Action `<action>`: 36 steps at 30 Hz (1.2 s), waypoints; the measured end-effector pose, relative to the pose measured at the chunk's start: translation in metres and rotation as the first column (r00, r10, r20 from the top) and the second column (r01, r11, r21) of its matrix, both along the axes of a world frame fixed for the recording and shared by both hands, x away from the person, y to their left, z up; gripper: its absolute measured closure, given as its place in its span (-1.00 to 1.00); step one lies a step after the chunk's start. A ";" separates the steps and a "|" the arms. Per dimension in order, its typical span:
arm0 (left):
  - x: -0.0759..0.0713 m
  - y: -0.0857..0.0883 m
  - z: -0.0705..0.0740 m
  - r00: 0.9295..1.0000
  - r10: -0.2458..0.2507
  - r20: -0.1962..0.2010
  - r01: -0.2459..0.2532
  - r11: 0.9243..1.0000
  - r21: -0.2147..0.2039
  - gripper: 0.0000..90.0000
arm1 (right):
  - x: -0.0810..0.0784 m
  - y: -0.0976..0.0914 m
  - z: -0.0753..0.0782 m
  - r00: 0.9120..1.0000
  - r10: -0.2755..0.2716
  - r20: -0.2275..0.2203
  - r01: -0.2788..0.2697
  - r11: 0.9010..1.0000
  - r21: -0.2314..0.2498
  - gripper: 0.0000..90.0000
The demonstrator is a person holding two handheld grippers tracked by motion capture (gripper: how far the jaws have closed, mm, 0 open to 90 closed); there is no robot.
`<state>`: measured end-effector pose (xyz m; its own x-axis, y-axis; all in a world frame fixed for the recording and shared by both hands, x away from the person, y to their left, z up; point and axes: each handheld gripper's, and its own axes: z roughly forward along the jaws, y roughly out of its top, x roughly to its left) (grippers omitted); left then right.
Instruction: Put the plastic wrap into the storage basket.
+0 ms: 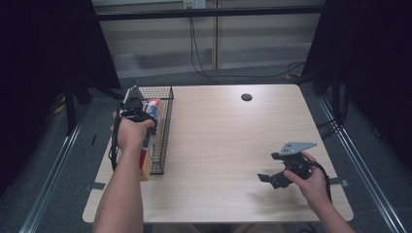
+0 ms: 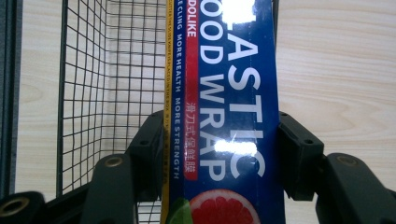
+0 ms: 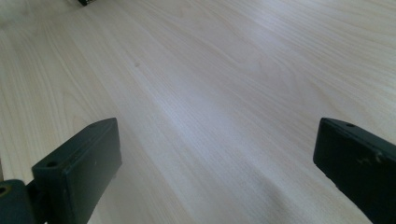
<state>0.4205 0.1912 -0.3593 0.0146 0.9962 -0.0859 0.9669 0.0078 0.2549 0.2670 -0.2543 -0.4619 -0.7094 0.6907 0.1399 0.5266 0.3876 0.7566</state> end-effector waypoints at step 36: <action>0.007 0.003 -0.022 0.999 0.004 -0.039 -0.004 1.000 0.003 -0.03 | 0.000 -0.002 0.000 1.000 0.000 0.002 0.000 1.000 0.004 -0.98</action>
